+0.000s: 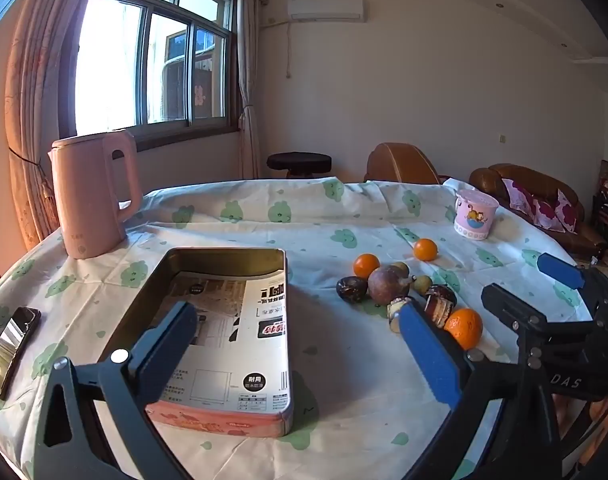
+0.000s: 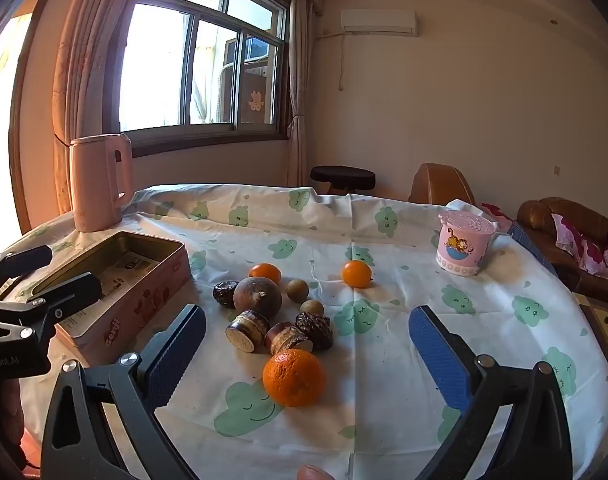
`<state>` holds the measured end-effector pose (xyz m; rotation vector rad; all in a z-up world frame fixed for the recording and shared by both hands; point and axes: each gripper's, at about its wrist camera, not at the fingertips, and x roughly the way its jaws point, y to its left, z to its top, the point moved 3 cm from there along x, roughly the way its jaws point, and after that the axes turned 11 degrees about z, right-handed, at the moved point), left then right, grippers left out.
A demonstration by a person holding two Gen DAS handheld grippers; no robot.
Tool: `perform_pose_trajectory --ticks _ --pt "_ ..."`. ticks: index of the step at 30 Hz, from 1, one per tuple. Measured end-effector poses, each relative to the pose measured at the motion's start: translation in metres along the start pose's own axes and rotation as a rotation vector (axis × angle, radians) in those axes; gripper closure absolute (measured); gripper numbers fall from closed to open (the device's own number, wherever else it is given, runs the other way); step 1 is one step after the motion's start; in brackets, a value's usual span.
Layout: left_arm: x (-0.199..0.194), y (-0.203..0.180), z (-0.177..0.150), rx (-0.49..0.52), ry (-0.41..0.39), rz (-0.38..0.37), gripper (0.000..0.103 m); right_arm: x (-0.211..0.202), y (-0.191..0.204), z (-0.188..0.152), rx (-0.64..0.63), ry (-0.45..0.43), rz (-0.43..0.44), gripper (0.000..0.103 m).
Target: Organize fruits
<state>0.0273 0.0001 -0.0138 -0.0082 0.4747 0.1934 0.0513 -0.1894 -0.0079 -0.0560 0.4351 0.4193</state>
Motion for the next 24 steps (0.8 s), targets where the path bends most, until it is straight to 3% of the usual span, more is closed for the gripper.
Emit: perform_pose_trajectory --ticks 8,16,24 --pt "0.005 0.007 0.002 0.006 0.005 -0.011 0.0 0.003 -0.004 -0.007 0.006 0.009 -0.002 0.001" --pt "0.001 -0.004 -0.005 0.027 -0.003 0.005 0.0 0.006 -0.011 -0.01 0.01 0.013 -0.072 0.001" --pt "0.0 -0.009 -0.008 0.044 -0.004 0.009 0.0 0.008 -0.012 -0.013 0.02 0.025 -0.054 0.001"
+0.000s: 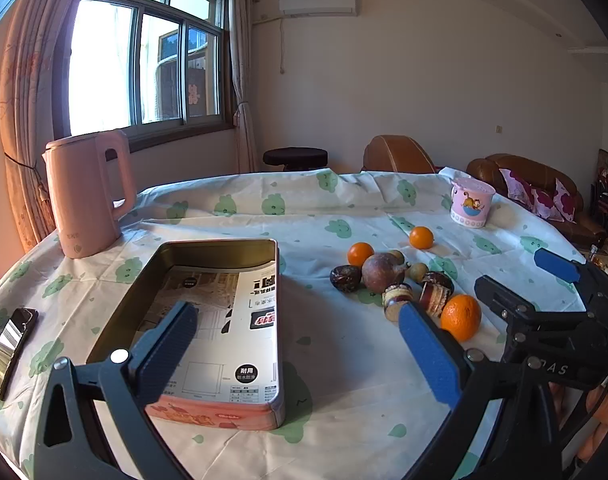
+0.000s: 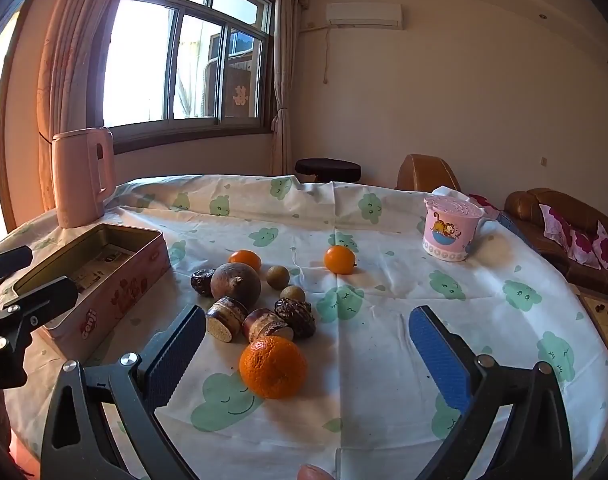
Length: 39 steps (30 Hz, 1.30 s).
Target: Organize fruits
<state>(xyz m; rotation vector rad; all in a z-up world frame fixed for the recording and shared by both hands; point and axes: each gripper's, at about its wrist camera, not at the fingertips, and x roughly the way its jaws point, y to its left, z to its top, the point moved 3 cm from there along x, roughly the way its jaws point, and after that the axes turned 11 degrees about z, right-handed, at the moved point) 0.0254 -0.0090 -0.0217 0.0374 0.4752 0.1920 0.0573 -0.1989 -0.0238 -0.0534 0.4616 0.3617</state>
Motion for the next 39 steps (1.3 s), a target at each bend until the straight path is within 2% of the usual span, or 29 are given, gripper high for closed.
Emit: perform_pose_trajectory --ticks 39 --pt "0.0038 0.0034 -0.0036 -0.004 0.008 0.006 0.0 0.0009 0.0084 -0.0025 -0.012 0.015 0.027 0.001"
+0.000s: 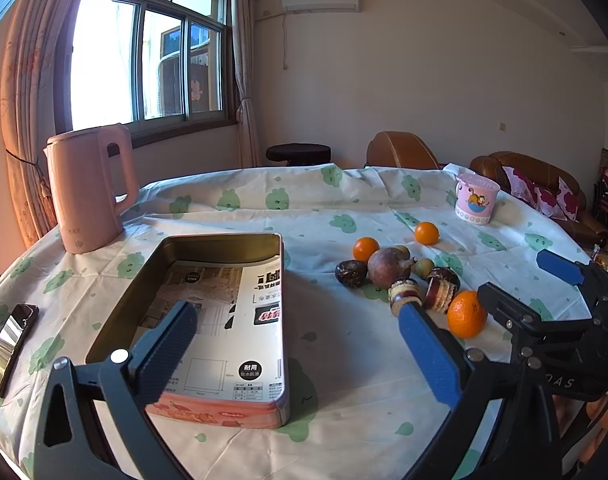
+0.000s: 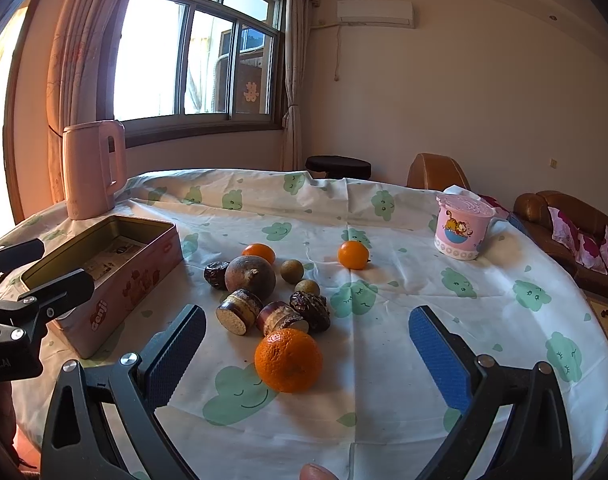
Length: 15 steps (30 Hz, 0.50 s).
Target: Organize fruits
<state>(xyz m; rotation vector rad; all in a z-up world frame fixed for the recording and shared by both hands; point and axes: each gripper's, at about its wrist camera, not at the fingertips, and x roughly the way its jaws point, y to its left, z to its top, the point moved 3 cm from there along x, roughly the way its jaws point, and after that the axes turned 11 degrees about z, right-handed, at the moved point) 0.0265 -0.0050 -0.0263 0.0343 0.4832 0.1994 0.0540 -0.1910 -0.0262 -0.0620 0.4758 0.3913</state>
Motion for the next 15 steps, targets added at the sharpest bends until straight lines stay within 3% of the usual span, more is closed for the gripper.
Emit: perform_pose_trajectory --ticks 15 --pt "0.0018 0.0004 -0.0035 -0.001 0.005 -0.002 0.0 0.0007 0.0019 -0.0028 -0.004 0.004 0.015 0.001"
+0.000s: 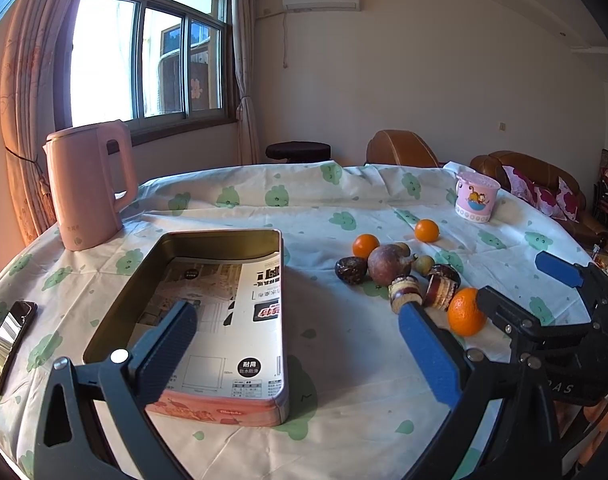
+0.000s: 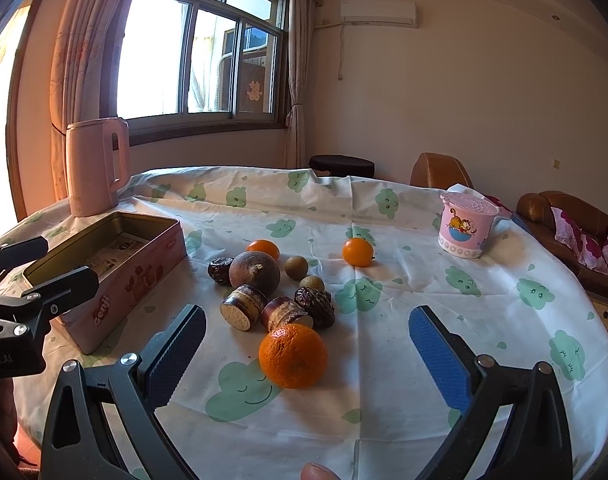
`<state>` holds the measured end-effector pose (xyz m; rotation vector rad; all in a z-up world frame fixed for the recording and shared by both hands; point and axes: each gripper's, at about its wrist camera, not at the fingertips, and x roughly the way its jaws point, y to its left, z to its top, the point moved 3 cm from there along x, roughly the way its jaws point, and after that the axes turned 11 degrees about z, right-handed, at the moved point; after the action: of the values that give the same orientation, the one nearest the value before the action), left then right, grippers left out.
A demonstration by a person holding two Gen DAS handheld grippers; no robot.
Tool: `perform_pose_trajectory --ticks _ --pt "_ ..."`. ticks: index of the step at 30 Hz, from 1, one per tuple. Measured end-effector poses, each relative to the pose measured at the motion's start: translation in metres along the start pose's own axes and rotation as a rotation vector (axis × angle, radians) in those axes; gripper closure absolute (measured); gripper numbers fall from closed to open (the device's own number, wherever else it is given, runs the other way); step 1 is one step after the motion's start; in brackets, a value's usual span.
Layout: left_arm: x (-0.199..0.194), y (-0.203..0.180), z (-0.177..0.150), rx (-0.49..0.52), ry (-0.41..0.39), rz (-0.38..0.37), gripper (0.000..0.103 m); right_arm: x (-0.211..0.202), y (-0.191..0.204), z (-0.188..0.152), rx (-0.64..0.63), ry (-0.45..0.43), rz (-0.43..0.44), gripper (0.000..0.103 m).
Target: Organize fruits
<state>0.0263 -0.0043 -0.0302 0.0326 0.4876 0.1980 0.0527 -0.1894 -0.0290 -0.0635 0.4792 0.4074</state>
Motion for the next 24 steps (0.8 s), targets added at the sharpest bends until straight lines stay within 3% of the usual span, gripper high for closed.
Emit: perform_pose_trajectory --ticks 17,20,22,24 --pt "0.006 -0.009 -0.006 0.005 0.025 -0.01 0.0 0.008 -0.007 -0.011 0.01 0.031 0.017 0.002" --pt "0.007 -0.012 -0.005 0.007 0.032 -0.024 0.0 0.01 -0.008 -0.014 0.012 0.048 0.026 0.007" --pt "0.007 -0.015 -0.004 0.013 0.035 -0.033 0.0 0.014 -0.01 -0.016 0.012 0.077 0.034 0.02" --pt "0.007 -0.018 -0.004 0.015 0.041 -0.057 0.0 0.02 -0.011 -0.019 0.018 0.113 0.048 0.023"
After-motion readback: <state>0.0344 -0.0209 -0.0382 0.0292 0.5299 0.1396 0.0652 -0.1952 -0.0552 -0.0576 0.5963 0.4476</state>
